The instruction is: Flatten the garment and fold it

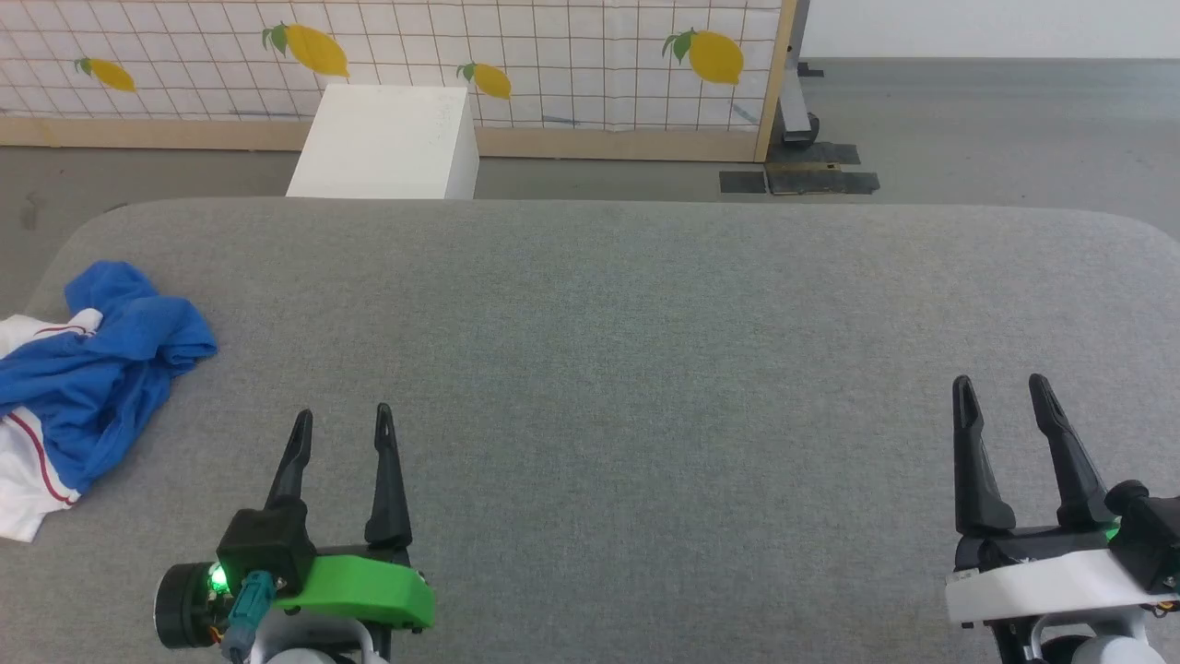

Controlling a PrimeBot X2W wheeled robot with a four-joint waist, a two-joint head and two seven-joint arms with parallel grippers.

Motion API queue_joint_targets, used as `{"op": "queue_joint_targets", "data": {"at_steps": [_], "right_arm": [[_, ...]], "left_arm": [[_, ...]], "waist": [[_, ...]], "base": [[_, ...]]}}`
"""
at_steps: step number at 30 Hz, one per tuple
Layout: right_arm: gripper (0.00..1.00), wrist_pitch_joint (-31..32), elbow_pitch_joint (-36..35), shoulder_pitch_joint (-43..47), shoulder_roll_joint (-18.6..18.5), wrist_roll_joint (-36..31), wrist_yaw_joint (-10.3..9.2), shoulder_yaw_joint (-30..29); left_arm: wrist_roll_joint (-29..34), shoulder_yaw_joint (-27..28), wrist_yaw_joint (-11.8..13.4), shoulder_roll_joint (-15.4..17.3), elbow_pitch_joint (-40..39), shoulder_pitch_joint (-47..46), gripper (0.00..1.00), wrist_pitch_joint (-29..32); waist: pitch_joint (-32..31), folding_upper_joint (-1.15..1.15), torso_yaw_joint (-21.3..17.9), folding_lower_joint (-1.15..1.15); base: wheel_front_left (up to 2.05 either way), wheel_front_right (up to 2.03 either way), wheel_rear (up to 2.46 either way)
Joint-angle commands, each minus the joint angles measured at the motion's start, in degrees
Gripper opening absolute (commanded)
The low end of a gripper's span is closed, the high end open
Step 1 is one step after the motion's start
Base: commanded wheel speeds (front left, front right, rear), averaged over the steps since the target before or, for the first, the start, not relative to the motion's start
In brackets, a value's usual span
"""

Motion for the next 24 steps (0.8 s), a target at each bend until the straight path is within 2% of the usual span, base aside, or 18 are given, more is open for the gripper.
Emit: {"op": "queue_joint_targets", "data": {"at_steps": [1,16,24], "right_arm": [[1.0,-0.71,-0.02,0.91,0.06,0.56,-0.09,0.03],[1.0,-2.07,0.26,1.19,0.07,1.05,-0.1,-0.05],[1.0,-2.07,1.17,1.23,0.07,-0.13,-0.1,-0.21]], "left_arm": [[-0.91,-0.12,0.22,-0.15,0.08,-1.21,1.0,-0.83],[-2.13,-0.37,-1.25,-0.16,0.39,-1.39,1.0,-2.18],[-1.13,-0.6,-1.24,-0.16,1.07,-1.26,1.0,-2.18]], "waist": [[0.06,0.0,0.07,0.0],[0.53,0.0,0.3,0.0],[0.55,0.0,0.37,0.0]], "base": [[0.0,0.0,0.0],[0.0,0.0,0.0],[0.0,0.0,0.0]]}}
